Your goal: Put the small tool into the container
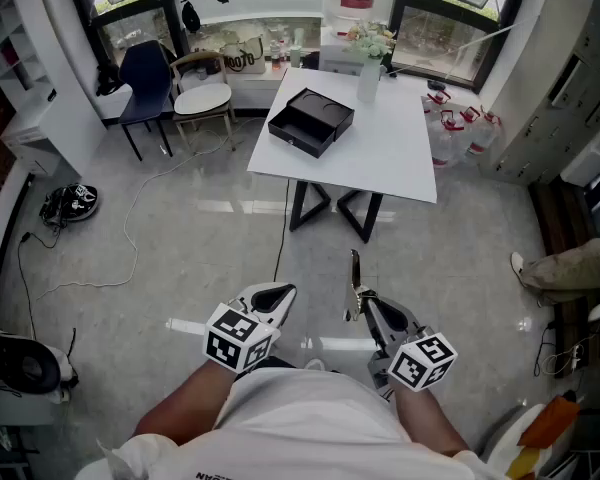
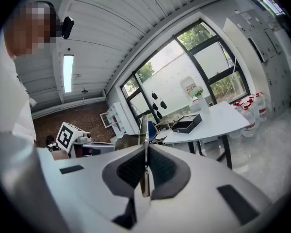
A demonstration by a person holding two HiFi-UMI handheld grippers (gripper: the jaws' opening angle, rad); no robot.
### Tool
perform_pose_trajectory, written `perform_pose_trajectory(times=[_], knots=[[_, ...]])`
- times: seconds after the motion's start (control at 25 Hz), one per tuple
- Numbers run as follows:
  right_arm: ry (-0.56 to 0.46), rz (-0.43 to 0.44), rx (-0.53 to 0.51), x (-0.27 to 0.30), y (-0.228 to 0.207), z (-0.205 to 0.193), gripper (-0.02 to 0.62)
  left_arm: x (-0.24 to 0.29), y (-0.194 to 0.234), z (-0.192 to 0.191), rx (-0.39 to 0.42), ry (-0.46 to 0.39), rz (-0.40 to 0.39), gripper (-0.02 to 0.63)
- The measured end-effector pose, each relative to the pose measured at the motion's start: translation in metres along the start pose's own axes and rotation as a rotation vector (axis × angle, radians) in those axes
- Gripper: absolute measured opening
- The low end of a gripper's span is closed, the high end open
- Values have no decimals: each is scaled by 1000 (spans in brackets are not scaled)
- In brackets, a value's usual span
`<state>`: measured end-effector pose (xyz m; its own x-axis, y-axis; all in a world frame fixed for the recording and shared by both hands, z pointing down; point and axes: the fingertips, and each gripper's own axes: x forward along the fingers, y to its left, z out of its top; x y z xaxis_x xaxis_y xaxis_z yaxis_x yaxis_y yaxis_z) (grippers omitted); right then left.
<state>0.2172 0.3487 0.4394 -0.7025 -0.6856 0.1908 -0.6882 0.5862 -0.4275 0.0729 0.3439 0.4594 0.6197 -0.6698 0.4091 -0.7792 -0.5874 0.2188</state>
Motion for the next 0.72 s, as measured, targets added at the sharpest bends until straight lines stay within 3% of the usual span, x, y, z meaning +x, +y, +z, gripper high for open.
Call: perform_pose_trajectory(times=[0.36, 0.56, 0.72], knots=[[-8, 17, 2, -19, -17, -1, 6, 12, -21, -7, 1, 1, 18, 9], [-42, 29, 53, -24, -19, 3, 7, 14, -27, -10, 5, 31, 13, 9], [-7, 38, 37, -18, -18, -5, 8, 20, -25, -12, -2, 50, 4, 9]])
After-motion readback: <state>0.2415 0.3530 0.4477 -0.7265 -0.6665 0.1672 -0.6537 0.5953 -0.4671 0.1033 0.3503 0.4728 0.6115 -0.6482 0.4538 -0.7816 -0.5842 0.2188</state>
